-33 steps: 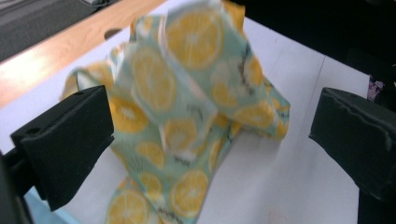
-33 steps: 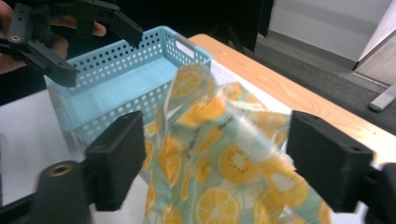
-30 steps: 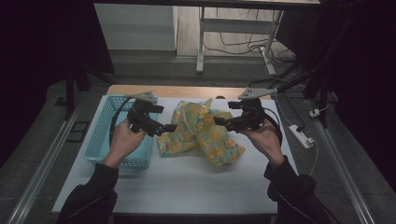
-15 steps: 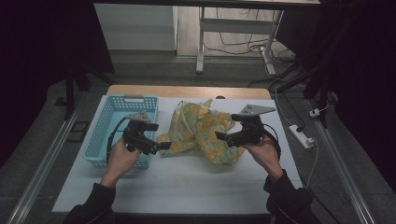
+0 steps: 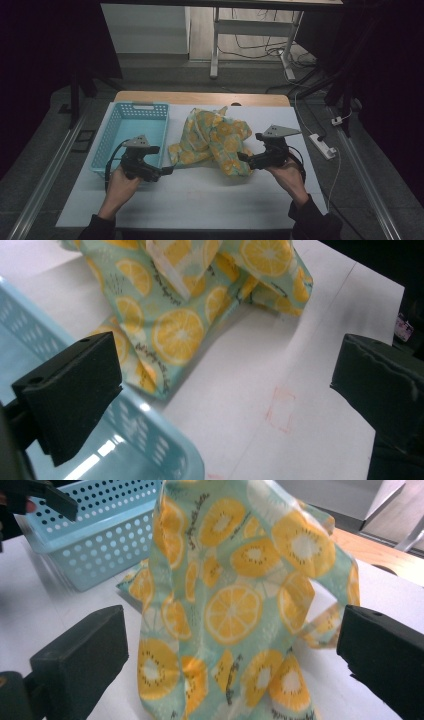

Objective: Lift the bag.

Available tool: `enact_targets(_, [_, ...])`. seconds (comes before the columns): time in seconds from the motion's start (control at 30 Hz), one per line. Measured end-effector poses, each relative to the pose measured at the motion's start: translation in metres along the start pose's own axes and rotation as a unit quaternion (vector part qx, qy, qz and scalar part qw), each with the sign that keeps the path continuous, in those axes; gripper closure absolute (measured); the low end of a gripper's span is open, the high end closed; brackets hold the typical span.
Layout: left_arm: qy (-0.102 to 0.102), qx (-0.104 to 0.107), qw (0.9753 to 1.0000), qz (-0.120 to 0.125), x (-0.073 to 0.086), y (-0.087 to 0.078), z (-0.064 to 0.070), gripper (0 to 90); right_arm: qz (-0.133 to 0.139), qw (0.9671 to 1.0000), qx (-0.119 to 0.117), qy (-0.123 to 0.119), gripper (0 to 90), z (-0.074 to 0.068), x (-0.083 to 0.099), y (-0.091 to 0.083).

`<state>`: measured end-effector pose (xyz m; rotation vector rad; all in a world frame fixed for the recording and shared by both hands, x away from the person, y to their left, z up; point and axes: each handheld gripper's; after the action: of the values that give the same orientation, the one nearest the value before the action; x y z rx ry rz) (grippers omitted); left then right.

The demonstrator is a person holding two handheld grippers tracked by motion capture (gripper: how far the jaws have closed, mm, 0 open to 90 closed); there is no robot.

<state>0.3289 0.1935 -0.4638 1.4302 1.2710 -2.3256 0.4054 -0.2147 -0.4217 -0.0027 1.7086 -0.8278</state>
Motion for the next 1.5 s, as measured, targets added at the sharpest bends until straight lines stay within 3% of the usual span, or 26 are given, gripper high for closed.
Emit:
enact_targets(0.3, [-0.014,-0.027,0.9995,0.011,0.029,-0.024,0.006,0.0,-0.003,0.9998,0.021,0.004,0.0,-0.009,0.025,-0.013])
enact_targets(0.67, [-0.056,-0.047,0.9969,0.029,0.077,-0.059,0.005,0.0,-0.01,0.9987,0.044,0.024,0.0,-0.017,0.06,-0.035])
enact_targets(0.87, [-0.075,-0.06,0.9948,0.032,0.099,-0.071,0.005,0.0,-0.017,0.9967,0.072,0.032,0.0,-0.022,0.08,-0.049])
enact_targets(1.03, [-0.077,-0.077,0.9939,0.017,0.11,-0.075,0.007,0.0,-0.028,0.9947,0.09,0.042,0.0,-0.023,0.096,-0.06])
enact_targets(1.23, [-0.082,-0.097,0.9919,-0.005,0.121,-0.073,0.007,0.0,-0.055,0.9893,0.114,0.072,0.0,-0.022,0.12,-0.073])
enact_targets(1.5, [-0.085,-0.13,0.9872,-0.036,0.13,-0.074,0.01,0.0,-0.079,0.9848,0.116,0.103,0.0,-0.023,0.14,-0.082])
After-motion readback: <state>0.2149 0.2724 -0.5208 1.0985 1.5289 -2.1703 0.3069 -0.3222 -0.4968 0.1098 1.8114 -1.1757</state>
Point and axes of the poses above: each handheld gripper's, and its own axes: y roughly forward along the jaws, x roughly out of its underside, z roughly to its right, and after that the axes turned 5 degrees about -x, right-handed
